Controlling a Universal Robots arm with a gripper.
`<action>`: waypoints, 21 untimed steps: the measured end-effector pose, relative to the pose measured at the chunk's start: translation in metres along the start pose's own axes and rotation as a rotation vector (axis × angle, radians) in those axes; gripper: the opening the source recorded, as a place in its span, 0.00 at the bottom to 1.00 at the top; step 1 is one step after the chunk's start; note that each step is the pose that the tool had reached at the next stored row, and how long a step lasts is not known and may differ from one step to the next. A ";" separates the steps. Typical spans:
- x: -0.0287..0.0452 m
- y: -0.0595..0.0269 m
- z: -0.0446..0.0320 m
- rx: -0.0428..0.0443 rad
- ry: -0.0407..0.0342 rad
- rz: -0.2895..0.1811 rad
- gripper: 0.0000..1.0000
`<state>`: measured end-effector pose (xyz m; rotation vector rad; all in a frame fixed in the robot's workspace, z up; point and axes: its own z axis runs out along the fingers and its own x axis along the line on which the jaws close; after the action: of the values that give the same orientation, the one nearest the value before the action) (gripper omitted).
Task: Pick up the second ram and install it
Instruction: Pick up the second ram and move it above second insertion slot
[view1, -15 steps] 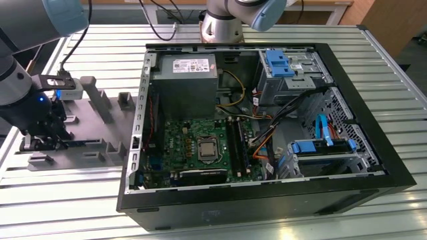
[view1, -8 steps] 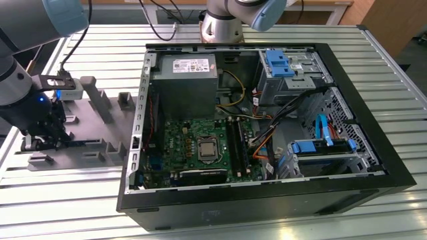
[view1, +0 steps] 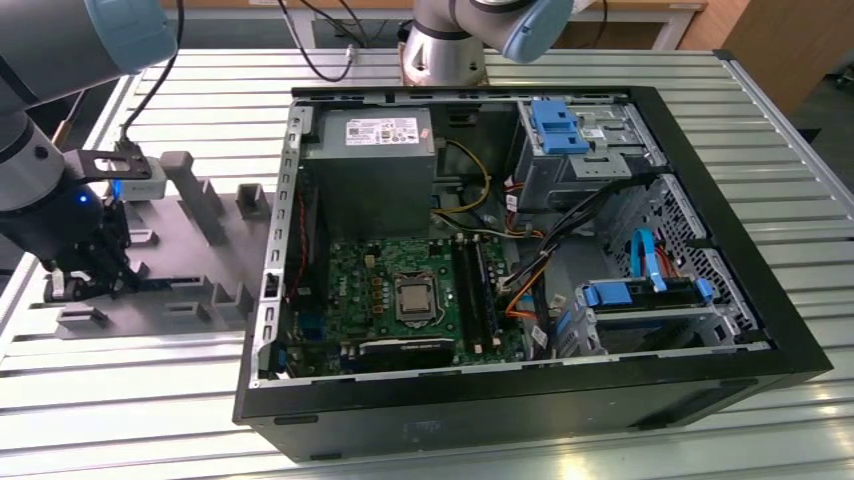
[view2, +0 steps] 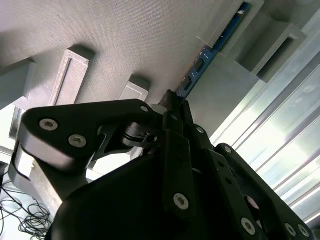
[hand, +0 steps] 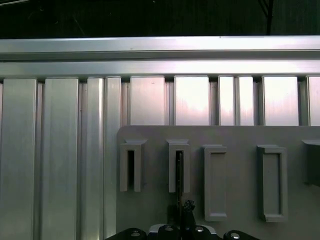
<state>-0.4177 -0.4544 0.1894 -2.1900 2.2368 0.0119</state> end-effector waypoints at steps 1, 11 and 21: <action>0.0000 0.0000 0.0000 -0.0001 0.0000 0.000 0.15; 0.0000 0.0000 -0.0083 0.0000 0.0031 0.000 0.14; -0.0004 -0.0001 -0.0285 0.0002 0.0065 0.000 0.14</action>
<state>-0.4177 -0.4544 0.2180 -2.1932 2.2401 0.0046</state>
